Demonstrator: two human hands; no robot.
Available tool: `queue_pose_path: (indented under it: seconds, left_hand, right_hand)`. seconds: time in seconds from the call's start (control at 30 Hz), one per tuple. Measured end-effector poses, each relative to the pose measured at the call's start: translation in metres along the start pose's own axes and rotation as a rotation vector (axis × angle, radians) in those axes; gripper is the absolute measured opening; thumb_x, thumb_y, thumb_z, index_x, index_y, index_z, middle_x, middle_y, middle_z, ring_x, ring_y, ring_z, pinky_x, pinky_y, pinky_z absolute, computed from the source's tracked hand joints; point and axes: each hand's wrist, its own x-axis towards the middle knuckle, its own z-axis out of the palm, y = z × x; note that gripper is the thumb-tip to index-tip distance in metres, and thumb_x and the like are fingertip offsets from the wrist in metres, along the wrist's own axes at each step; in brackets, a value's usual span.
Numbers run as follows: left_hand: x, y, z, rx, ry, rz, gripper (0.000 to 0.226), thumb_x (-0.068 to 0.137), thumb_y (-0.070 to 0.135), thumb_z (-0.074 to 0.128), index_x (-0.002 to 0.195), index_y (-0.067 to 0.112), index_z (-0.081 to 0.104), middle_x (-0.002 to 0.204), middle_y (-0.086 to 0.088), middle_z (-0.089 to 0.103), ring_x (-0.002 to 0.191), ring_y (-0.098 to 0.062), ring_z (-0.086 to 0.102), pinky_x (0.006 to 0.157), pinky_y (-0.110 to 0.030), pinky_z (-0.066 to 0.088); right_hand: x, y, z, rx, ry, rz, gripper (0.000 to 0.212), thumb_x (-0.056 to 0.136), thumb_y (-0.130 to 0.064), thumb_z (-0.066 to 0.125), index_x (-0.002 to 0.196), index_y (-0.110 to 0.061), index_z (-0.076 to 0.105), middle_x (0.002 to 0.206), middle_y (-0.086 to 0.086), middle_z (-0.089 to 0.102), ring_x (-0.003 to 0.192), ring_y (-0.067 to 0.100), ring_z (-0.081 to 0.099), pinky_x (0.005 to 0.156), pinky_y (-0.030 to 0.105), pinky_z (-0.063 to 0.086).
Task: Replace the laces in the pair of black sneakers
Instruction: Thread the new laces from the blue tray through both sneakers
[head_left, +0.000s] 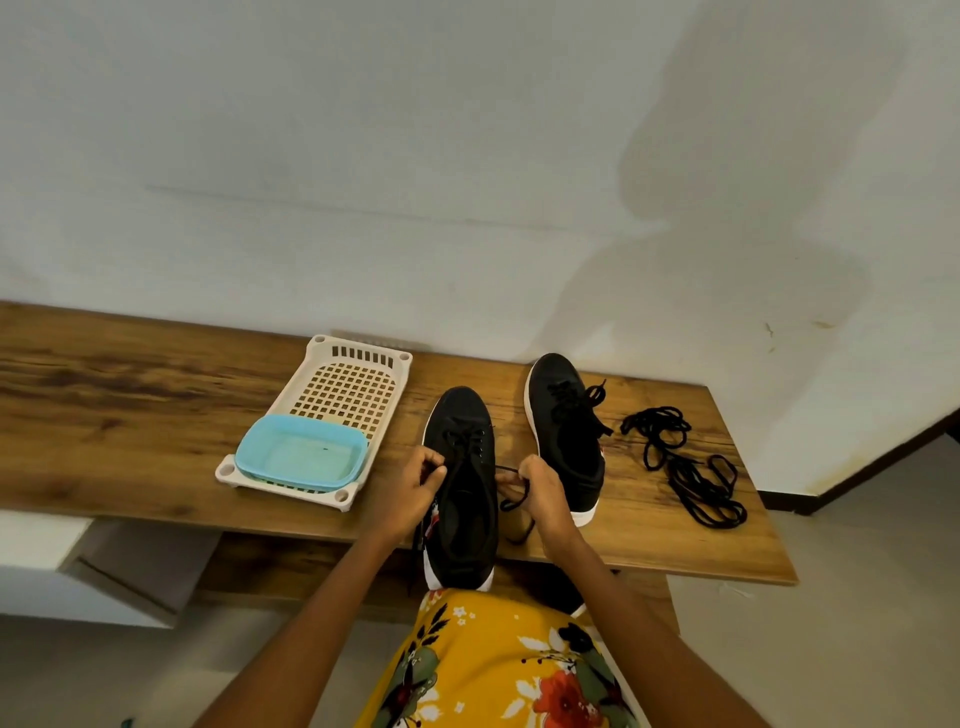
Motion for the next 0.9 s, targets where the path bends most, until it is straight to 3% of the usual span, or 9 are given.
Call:
queue_pose_path:
  seconds: [0.07, 0.13, 0.23, 0.33, 0.43, 0.53, 0.77, 0.9]
  left_hand:
    - [0.001, 0.001, -0.002, -0.002, -0.033, 0.004, 0.023, 0.094, 0.010, 0.052, 0.100, 0.031, 0.051, 0.107, 0.007, 0.057, 0.109, -0.012, 0.055, 0.096, -0.032, 0.045]
    - [0.003, 0.004, -0.004, 0.012, -0.050, 0.031, 0.031, 0.092, 0.005, 0.052, 0.108, 0.031, 0.053, 0.110, 0.010, 0.056, 0.111, -0.009, 0.053, 0.097, -0.028, 0.043]
    - [0.007, 0.005, -0.005, 0.041, -0.014, 0.074, 0.027, 0.091, 0.006, 0.056, 0.104, 0.030, 0.060, 0.112, 0.006, 0.059, 0.107, -0.010, 0.056, 0.096, -0.030, 0.046]
    - [0.008, 0.006, -0.003, 0.059, 0.025, 0.093, 0.024, 0.090, 0.013, 0.059, 0.093, 0.037, 0.061, 0.108, 0.007, 0.061, 0.101, -0.006, 0.057, 0.091, -0.029, 0.048]
    - [0.009, 0.006, 0.000, 0.107, 0.057, 0.119, 0.020, 0.090, 0.018, 0.059, 0.093, 0.038, 0.061, 0.106, 0.008, 0.063, 0.099, -0.004, 0.058, 0.088, -0.026, 0.048]
    - [0.010, 0.008, 0.001, 0.096, 0.103, 0.096, 0.014, 0.090, 0.019, 0.060, 0.094, 0.031, 0.065, 0.100, 0.010, 0.064, 0.093, -0.002, 0.059, 0.085, -0.025, 0.048]
    - [0.009, 0.005, -0.004, -0.047, 0.071, 0.040, 0.022, 0.092, 0.010, 0.054, 0.086, 0.030, 0.059, 0.093, 0.009, 0.063, 0.094, -0.007, 0.058, 0.087, -0.033, 0.047]
    - [0.009, 0.008, -0.006, -0.027, 0.047, 0.019, 0.022, 0.093, 0.012, 0.052, 0.085, 0.032, 0.058, 0.095, 0.008, 0.063, 0.095, -0.011, 0.058, 0.087, -0.034, 0.046]
  right_hand:
    - [0.002, 0.002, 0.003, 0.130, 0.035, 0.091, 0.027, 0.088, 0.000, 0.036, 0.064, -0.011, 0.042, 0.069, 0.008, 0.059, 0.079, 0.023, 0.060, 0.086, 0.036, 0.047]
    - [0.003, 0.002, 0.002, 0.289, 0.024, 0.151, 0.029, 0.087, 0.002, 0.038, 0.062, -0.011, 0.044, 0.062, 0.004, 0.058, 0.074, 0.022, 0.060, 0.082, 0.036, 0.048]
    - [0.004, -0.001, 0.002, 0.401, 0.005, 0.190, 0.031, 0.091, -0.002, 0.042, 0.063, -0.012, 0.049, 0.061, 0.002, 0.061, 0.069, 0.015, 0.064, 0.079, 0.033, 0.051]
    - [0.008, -0.005, -0.001, 0.186, -0.020, 0.058, 0.029, 0.098, -0.013, 0.047, 0.070, -0.010, 0.052, 0.065, 0.000, 0.057, 0.063, 0.008, 0.063, 0.064, 0.020, 0.051]
    - [0.013, -0.013, -0.001, -0.251, -0.127, -0.198, 0.012, 0.095, -0.019, 0.056, 0.094, -0.016, 0.067, 0.080, -0.006, 0.064, 0.078, 0.006, 0.062, 0.070, 0.014, 0.048]
    - [0.021, -0.020, 0.003, -0.550, -0.142, -0.325, 0.019, 0.090, -0.025, 0.064, 0.107, -0.023, 0.071, 0.090, -0.016, 0.065, 0.079, -0.002, 0.058, 0.069, 0.007, 0.042]
    - [0.020, -0.024, 0.013, -0.740, -0.098, -0.509, 0.012, 0.088, -0.025, 0.065, 0.095, -0.020, 0.073, 0.094, -0.006, 0.071, 0.080, 0.008, 0.063, 0.074, 0.025, 0.051]
    - [0.017, -0.025, 0.014, -0.751, -0.093, -0.454, 0.012, 0.086, -0.022, 0.057, 0.075, -0.019, 0.057, 0.072, -0.006, 0.059, 0.064, 0.009, 0.055, 0.061, 0.024, 0.043]
